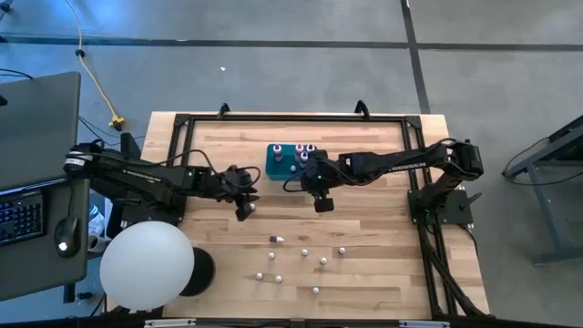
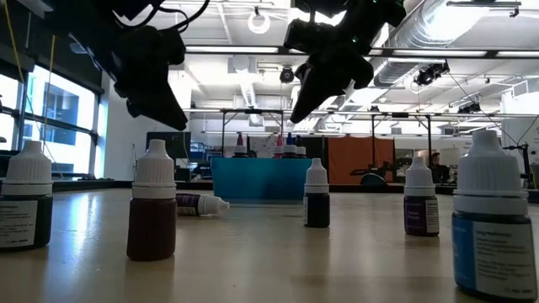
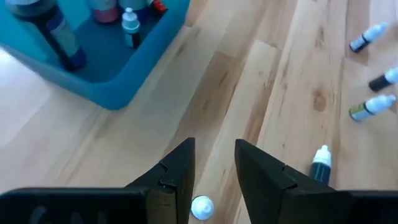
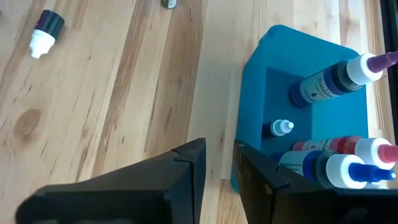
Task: Pick & Place food coloring
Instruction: Put the blue food coloring into the blue bin
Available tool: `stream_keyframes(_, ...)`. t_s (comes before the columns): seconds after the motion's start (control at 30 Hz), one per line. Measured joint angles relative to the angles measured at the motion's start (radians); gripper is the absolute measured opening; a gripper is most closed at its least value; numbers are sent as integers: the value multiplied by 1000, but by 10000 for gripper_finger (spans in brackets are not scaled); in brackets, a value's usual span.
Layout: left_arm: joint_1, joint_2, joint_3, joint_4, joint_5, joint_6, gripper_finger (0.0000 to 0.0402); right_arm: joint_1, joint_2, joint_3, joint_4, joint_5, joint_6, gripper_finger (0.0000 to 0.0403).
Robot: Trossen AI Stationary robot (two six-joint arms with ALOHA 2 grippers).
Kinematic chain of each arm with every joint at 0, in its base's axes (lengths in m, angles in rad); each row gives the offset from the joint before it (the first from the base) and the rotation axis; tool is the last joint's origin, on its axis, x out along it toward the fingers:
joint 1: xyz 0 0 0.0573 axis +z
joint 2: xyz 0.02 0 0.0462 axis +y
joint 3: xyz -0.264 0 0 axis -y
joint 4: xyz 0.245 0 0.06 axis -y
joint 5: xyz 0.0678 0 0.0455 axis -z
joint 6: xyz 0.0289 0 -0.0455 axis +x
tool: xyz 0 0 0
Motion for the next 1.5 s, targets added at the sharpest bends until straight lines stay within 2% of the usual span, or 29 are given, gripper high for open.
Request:
stream_keyframes(0.13, 0, 0, 0, 0, 44, 57, 113, 0, 0, 0, 0, -3, 0, 74)
stream_keyframes(0.27, 0, 3, 0, 0, 40, 57, 113, 0, 0, 0, 0, -7, 6, 74)
stream_keyframes(0.57, 0, 132, 0, 30, 44, 57, 113, 0, 0, 0, -6, -110, 87, 74)
stream_keyframes(1.03, 0, 175, 1, -73, 111, 5, 113, 0, 0, 0, -6, -112, 86, 74)
stream_keyframes(1.5, 0, 210, 1, -70, 65, 4, 113, 0, 0, 0, -6, -112, 86, 74)
